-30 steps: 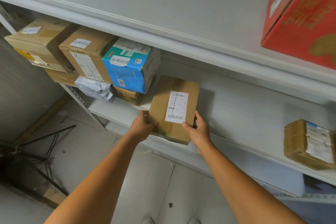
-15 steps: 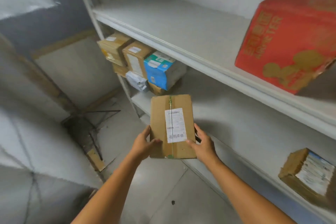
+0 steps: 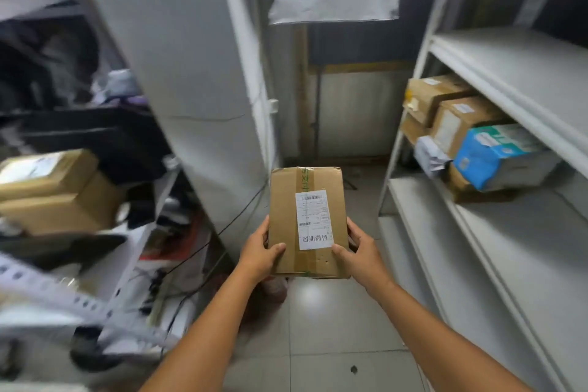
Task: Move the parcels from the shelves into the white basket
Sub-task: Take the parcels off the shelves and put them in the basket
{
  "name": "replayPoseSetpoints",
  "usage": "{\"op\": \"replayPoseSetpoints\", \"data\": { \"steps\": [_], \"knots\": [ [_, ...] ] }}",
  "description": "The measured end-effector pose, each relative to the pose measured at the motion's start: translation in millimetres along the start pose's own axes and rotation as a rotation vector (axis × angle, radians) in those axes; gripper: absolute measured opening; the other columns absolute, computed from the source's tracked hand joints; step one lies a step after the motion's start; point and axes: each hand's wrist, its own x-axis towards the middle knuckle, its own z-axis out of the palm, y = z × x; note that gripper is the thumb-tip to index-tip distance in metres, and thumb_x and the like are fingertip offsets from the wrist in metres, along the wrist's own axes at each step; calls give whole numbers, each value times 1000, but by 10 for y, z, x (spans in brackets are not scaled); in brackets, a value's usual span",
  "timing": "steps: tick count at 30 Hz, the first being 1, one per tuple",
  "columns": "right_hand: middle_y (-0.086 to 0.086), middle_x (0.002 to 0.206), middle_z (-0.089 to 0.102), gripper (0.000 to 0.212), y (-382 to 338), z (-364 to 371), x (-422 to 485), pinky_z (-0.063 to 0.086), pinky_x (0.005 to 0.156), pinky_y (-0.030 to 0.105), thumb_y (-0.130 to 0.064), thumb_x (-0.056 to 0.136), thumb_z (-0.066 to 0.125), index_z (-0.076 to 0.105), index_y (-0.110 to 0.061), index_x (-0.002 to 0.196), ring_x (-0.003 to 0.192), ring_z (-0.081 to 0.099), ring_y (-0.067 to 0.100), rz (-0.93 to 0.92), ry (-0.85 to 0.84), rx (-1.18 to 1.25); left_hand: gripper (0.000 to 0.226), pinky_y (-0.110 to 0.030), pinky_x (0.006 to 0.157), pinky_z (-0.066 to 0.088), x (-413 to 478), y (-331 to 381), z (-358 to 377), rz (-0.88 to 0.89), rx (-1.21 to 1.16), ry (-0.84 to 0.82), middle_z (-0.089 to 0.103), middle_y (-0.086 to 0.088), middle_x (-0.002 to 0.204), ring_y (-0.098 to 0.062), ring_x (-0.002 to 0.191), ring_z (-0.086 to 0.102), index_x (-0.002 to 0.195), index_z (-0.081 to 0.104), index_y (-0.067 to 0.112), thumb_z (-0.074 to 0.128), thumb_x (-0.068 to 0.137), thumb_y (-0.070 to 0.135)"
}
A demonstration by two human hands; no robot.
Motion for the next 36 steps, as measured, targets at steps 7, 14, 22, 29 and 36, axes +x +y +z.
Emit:
{"op": "replayPoseSetpoints", "data": {
  "steps": [7,14,22,29,36],
  "knots": [
    [-32,116,54,65,-50,901,-575,45,90,21,-12,87,69,42,-35,141,122,47,7,-40,-196,-58,82,-36,115,29,-1189,-730,-625,-101,-127,240,35,0,152,-8,134,35,152,21,17,68,85,5],
    [-12,138,50,67,-57,1552,-1050,38,110,37,-17,86,72,39,-31,143,125,45,10,-97,-437,-155,80,-43,111,36,-2172,-1126,-905,-218,-192,496,36,2,151,-17,136,38,152,20,24,64,88,4],
    [-24,120,52,67,-58,2179,-1391,33,99,21,-16,86,71,40,-29,145,114,45,1,-268,-748,-268,78,-29,102,34,-3049,-1421,-976,-357,-302,786,39,8,146,-13,128,39,150,25,33,66,88,9],
    [-33,111,55,56,-130,3119,-1748,38,88,7,-11,85,69,50,-34,133,112,50,1,-317,-989,-277,80,-34,107,38,-3686,-1815,-1329,-447,-327,986,42,10,146,-7,126,41,150,21,36,65,89,10],
    [-33,106,53,54,-114,4519,-1786,40,88,7,-8,86,69,49,-33,130,93,50,-26,-332,-1102,-332,82,-40,106,40,-3737,-2651,-2162,-519,-418,1084,40,6,149,-16,131,43,151,18,35,65,89,11]
  ]
}}
